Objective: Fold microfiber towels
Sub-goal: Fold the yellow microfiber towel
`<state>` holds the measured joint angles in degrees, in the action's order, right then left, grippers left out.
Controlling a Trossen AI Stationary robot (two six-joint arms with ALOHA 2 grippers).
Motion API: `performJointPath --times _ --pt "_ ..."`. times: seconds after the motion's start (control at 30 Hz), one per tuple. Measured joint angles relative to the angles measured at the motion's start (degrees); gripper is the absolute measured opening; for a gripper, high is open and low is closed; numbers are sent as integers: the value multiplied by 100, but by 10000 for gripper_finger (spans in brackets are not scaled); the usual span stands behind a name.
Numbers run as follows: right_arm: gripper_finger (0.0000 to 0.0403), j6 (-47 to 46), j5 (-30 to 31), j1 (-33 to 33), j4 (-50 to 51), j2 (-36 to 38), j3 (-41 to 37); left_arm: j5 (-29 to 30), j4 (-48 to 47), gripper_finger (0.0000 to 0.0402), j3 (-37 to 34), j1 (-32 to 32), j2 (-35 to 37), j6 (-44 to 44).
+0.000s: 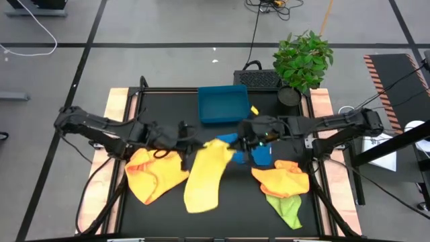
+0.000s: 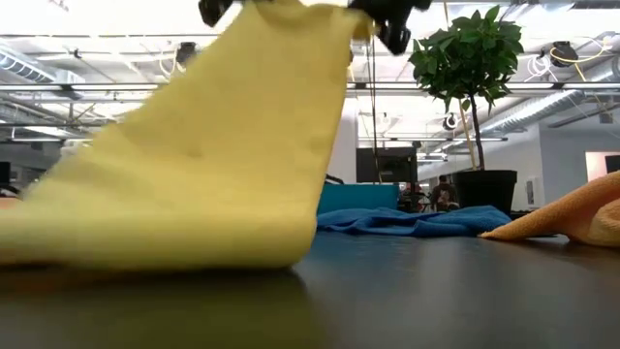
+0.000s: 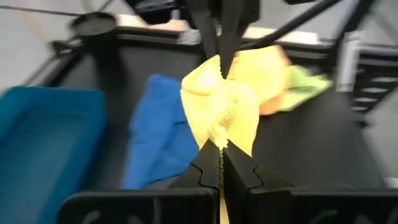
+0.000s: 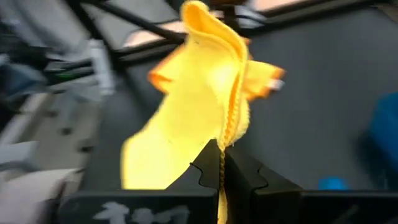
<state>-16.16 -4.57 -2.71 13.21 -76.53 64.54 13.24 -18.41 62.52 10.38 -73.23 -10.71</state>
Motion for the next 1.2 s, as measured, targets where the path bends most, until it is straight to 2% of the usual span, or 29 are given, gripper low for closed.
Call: performJointPath --times 0.2,0.37,0.53,0.97,1.2 --pt "0 377 27 593 -179 -2 -156 23 -1 2 -244 -822 0 355" --pt "0 657 -3 808 -549 29 -156 -99 87 2 -233 -1191 12 746" --pt "0 1098 8 900 -665 225 63 -81 584 1 -216 -1297 101 1384" --pt "0 1694 17 1413 -1012 417 572 897 1930 1 -208 -1524 608 2881" --pt "0 1703 -119 1400 -1105 415 617 960 2087 1 -201 -1176 920 3270"
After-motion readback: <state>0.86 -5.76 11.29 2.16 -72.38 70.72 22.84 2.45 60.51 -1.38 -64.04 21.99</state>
